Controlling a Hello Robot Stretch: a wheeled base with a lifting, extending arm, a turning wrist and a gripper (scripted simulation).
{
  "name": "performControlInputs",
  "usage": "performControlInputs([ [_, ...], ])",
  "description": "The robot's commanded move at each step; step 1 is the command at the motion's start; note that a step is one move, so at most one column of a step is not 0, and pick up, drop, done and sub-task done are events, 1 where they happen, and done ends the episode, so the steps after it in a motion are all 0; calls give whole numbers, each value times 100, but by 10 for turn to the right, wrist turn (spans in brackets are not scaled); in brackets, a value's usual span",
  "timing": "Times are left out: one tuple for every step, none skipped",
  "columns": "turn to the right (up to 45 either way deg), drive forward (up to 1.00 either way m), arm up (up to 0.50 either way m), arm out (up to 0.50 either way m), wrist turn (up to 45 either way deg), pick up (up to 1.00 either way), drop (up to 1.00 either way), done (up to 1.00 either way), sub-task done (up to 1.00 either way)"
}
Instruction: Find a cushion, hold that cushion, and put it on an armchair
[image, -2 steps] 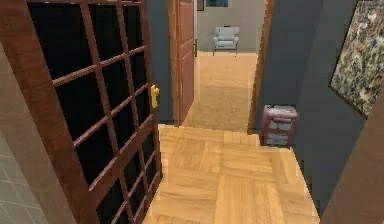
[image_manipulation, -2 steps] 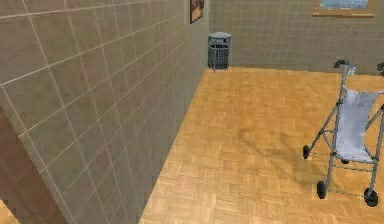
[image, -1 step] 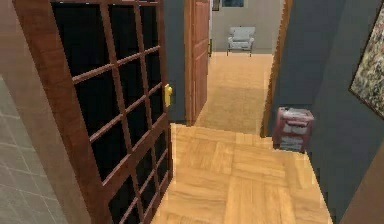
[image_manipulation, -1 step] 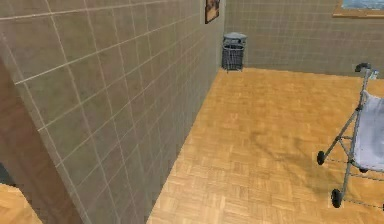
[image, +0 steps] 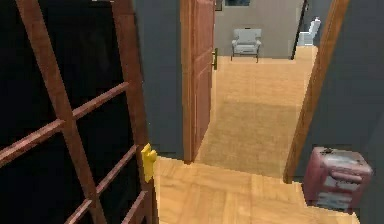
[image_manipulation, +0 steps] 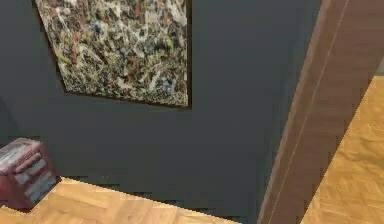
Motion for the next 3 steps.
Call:
performControlInputs([
  [150,0,0,0,0,0,0,0,0],
  [0,100,0,0,0,0,0,0,0],
  [0,50,0,0,0,0,0,0,0],
])
